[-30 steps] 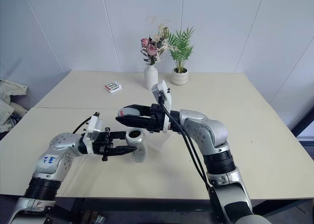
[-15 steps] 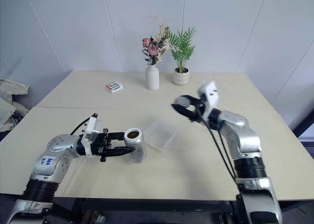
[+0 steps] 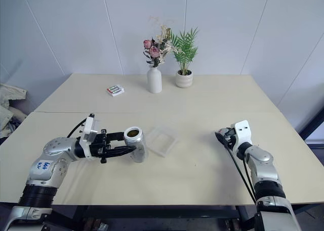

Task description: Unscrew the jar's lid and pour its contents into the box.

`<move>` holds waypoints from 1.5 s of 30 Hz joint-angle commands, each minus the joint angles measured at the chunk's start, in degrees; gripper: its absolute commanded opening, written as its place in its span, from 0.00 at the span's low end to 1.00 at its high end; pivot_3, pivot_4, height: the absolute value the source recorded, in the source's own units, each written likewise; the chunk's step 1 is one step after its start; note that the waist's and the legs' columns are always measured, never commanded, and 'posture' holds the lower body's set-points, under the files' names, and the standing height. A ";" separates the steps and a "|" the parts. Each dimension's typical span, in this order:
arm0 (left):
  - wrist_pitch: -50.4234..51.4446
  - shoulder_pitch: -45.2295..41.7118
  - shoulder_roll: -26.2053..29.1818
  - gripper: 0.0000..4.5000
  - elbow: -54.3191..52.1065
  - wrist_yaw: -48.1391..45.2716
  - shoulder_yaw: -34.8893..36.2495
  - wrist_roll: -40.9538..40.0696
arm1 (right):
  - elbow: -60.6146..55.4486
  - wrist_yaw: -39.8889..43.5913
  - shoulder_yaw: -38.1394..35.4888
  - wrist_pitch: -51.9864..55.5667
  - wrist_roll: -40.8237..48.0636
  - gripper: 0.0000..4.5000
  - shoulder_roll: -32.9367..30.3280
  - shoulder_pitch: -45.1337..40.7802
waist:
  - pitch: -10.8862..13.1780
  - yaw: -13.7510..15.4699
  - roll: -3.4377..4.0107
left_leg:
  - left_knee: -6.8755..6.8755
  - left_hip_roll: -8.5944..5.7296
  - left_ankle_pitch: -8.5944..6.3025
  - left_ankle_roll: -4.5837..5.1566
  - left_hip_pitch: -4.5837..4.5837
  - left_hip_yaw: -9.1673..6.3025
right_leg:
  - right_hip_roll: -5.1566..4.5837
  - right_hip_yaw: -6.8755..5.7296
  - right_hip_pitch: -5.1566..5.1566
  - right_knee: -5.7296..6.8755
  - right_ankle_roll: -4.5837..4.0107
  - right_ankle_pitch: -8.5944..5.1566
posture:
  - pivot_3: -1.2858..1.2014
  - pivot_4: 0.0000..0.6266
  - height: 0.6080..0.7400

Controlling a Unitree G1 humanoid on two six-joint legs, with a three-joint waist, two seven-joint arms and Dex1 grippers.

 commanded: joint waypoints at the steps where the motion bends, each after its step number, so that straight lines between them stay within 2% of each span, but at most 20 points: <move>1: 0.08 -0.93 0.51 0.47 -2.15 0.28 1.55 -1.38 | 1.08 -0.20 -1.31 -1.66 0.95 0.57 0.39 -0.09 | 0.00 0.00 0.00 | 0.01 -0.01 0.00 0.00 0.01 0.00 | 0.00 0.01 0.01 0.00 0.00 0.00 | 0.52 0.24 1.00; 3: 0.22 -0.86 0.47 0.47 -2.29 0.40 1.68 -1.45 | 2.07 0.22 -1.80 -1.45 1.45 0.57 0.59 -0.42 | 0.00 0.08 0.00 | 0.03 -0.01 0.01 -0.01 0.00 0.00 | -0.01 0.02 0.02 0.00 0.02 0.01 | 0.52 0.24 1.00; 9: 0.42 -1.11 0.28 0.47 -2.50 0.73 1.80 -1.64 | 4.26 1.58 -3.89 -0.16 4.04 0.99 0.83 -1.07 | 0.00 0.17 0.00 | 0.03 -0.01 0.01 -0.01 0.04 0.00 | -0.01 0.01 0.08 0.00 0.02 0.01 | 0.52 0.24 1.00; 15: 0.61 -1.36 0.48 0.47 -2.55 0.72 1.99 -1.75 | -6.39 8.31 -4.54 3.01 8.38 0.99 -0.98 0.04 | 0.00 0.08 0.01 | 0.03 -0.01 0.01 -0.01 0.04 0.00 | 0.00 0.02 0.06 0.01 0.02 0.01 | 0.52 0.24 1.00; 22: 0.49 -4.07 1.39 0.47 0.02 -0.08 2.29 -1.18 | -30.82 23.67 -0.84 19.31 16.10 0.99 -11.25 1.26 | 0.02 0.42 0.03 | 0.04 -0.01 0.00 -0.01 0.03 -0.02 | 0.00 -0.01 0.07 -0.01 0.05 0.00 | 0.52 0.24 1.00; 28: -1.86 -9.33 1.08 0.47 5.57 0.02 0.84 1.93 | -44.20 30.76 1.11 28.50 20.19 0.99 -18.68 3.60 | 0.02 0.50 0.03 | 0.07 -0.01 -0.01 -0.01 0.04 -0.02 | 0.00 -0.02 0.09 -0.03 0.04 -0.01 | 0.52 0.24 1.00; 36: -8.77 -16.98 -1.11 0.47 17.17 1.13 -1.17 7.34 | -55.73 28.60 -0.60 33.93 22.96 0.99 -21.15 9.20 | 0.02 1.25 0.01 | 0.08 -0.02 -0.02 0.01 -0.03 -0.02 | -0.01 -0.03 0.07 -0.16 0.06 0.00 | 0.52 0.24 1.00; 45: -16.91 -23.80 -3.60 0.47 29.56 1.42 -2.84 12.56 | -59.34 27.07 -7.70 33.14 24.23 0.99 -24.00 14.98 | 0.02 1.89 0.00 | 0.11 -0.05 -0.09 0.12 -0.21 -0.02 | -0.02 -0.03 0.07 -0.42 0.19 0.07 | 0.52 0.24 1.00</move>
